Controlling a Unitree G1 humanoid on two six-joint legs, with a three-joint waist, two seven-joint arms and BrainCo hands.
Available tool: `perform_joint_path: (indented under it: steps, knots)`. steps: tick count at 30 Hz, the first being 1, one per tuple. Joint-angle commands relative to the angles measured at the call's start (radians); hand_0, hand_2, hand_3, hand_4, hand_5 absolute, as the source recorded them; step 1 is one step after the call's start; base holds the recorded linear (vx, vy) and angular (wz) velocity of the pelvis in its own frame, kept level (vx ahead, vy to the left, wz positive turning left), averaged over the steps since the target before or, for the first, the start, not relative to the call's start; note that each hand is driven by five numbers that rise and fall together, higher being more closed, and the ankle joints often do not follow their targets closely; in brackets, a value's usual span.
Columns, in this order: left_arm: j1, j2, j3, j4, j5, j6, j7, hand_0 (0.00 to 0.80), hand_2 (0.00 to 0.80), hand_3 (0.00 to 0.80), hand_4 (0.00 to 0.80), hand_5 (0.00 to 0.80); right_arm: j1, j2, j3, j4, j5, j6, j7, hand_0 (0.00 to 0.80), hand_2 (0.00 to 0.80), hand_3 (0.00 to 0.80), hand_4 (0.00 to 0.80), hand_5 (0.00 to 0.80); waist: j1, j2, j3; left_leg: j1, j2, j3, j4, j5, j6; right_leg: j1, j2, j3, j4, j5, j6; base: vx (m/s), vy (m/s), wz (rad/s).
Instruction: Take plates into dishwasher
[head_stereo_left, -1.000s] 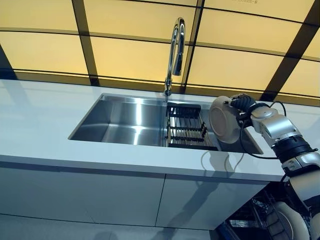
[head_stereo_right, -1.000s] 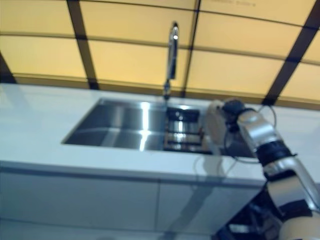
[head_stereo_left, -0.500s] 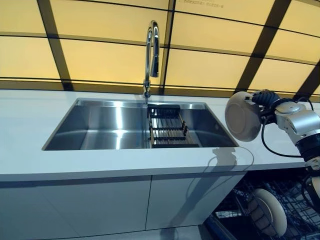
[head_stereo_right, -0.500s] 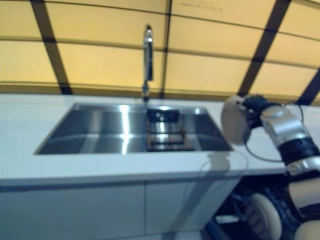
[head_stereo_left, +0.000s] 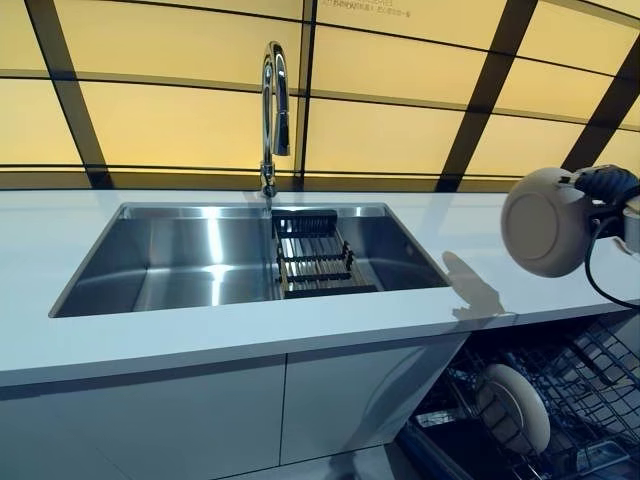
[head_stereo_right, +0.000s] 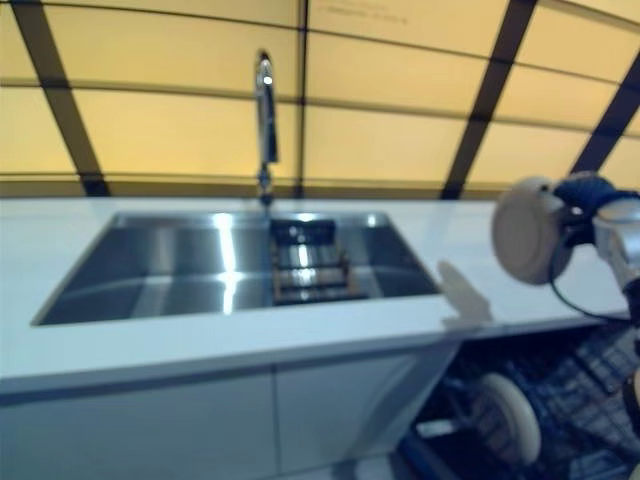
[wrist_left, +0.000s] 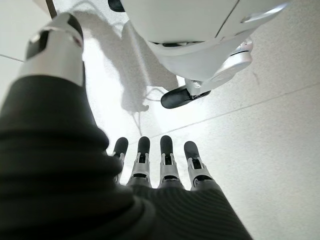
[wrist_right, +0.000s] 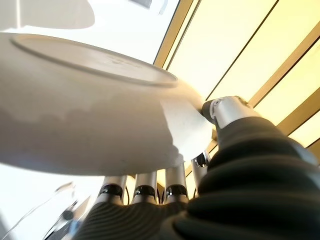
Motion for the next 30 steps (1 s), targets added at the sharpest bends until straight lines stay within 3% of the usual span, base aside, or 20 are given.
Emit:
perform_joint_path:
  steps: [1,11,17,30]
  knots:
    - [-0.040,0.059,-0.055,0.072,0.053,-0.026,-0.008,0.000,0.000,0.000,0.000,0.000,-0.142,-0.088,-0.004,0.031,-0.005,-0.054,0.011,0.800,0.800,0.800,0.800,0.800,-0.023,-0.022,0.009,-0.015,0.012,-0.008,-0.002,0.041,0.025,0.102,-0.064,0.020,0.004,-0.067,0.095,-0.005,-0.025,-0.05]
    - [-0.026,0.078,-0.038,0.083,0.076,-0.062,-0.019,0.000,0.000,0.000,0.000,0.000,-0.045,-0.147,-0.082,0.060,-0.022,-0.048,0.069,0.800,0.800,0.800,0.800,0.800,-0.049,-0.014,0.014,-0.007,0.016,0.009,-0.002,0.040,0.025,0.094,-0.059,0.041,0.004,-0.062,0.096,0.004,-0.016,-0.04]
    - [-0.019,0.089,-0.019,0.085,0.086,-0.080,-0.026,0.000,0.000,0.000,0.000,0.000,0.120,-0.178,-0.211,0.043,-0.042,-0.052,0.123,0.800,0.800,0.800,0.800,0.800,-0.069,-0.008,0.025,-0.001,0.016,0.019,-0.002,0.038,0.027,0.088,-0.058,0.051,0.004,-0.056,0.098,-0.004,-0.032,-0.03]
    - [-0.014,0.108,0.038,0.093,0.089,-0.102,-0.053,0.000,0.000,0.000,0.000,0.000,0.467,-0.126,-0.421,-0.001,-0.178,-0.045,0.309,0.800,0.800,0.800,0.800,0.800,-0.096,0.003,0.051,0.008,0.021,0.038,-0.002,0.033,0.033,0.072,-0.057,0.063,0.004,-0.049,0.097,0.000,-0.037,-0.04]
